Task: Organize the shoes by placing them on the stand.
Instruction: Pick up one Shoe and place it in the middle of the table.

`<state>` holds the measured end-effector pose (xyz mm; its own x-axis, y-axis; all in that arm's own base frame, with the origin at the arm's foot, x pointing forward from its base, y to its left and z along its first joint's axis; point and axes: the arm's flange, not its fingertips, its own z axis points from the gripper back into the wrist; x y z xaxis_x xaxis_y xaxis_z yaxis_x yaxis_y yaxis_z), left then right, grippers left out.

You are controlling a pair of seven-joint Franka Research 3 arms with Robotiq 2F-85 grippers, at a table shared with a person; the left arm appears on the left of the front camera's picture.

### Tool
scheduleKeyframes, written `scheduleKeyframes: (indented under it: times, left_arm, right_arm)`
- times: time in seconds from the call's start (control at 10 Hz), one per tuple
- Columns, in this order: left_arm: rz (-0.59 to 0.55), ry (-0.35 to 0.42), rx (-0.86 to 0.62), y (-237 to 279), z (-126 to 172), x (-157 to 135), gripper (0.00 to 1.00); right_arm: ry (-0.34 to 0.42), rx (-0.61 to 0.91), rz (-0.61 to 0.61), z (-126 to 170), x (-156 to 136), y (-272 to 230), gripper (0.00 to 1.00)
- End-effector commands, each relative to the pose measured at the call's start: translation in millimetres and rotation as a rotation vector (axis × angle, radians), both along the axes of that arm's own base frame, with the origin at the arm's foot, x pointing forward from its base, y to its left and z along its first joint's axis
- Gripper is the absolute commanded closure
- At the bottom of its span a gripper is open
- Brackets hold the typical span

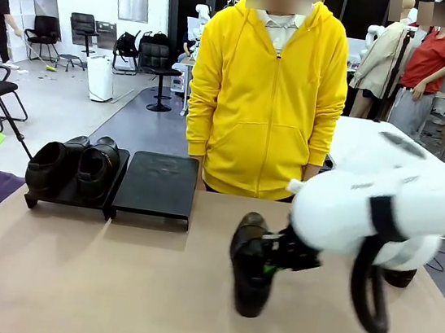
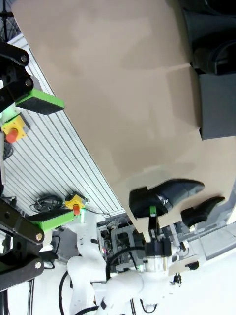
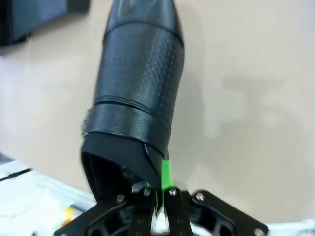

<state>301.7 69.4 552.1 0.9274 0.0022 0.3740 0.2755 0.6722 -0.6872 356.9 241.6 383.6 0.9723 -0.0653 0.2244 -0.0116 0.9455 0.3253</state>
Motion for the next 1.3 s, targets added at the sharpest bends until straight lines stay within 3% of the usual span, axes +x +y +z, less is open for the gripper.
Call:
scheduleKeyframes:
  times: [0.0, 0.2, 0.5, 0.6, 0.7, 0.8, 1.0, 1.2]
  left_arm:
    - [-0.016, -0.001, 0.013, 3.6, 0.3, -2.3, 0.00]
    - [-0.016, -0.001, 0.013, 3.6, 0.3, -2.3, 0.00]
    - [-0.016, -0.001, 0.013, 3.6, 0.3, -2.3, 0.00]
    - [-0.016, -0.001, 0.013, 3.6, 0.3, -2.3, 0.00]
    - [-0.016, -0.001, 0.013, 3.6, 0.3, -2.3, 0.00]
    - [-0.016, -0.001, 0.013, 3.6, 0.3, -2.3, 0.00]
    - [-0.016, -0.001, 0.013, 3.6, 0.3, -2.3, 0.00]
    - [-0.016, -0.001, 0.013, 3.6, 0.3, -2.3, 0.00]
  right_arm:
    - [0.005, 0.005, -0.001, -23.2, 29.0, 40.4, 1.00]
    - [0.015, 0.016, -0.071, -44.1, 40.4, 63.2, 1.00]
    - [0.036, 0.033, -0.067, -52.1, 44.5, 62.8, 1.00]
    - [0.037, 0.040, -0.056, -52.0, 44.1, 61.2, 0.93]
    - [0.055, 0.042, -0.048, -51.6, 43.8, 60.1, 0.55]
    - [0.064, 0.039, -0.039, -51.6, 43.4, 59.2, 0.00]
    - [0.086, 0.051, -0.011, -44.4, 42.8, 51.9, 0.00]
    - [0.124, 0.107, 0.035, -15.5, 42.1, 28.5, 0.00]
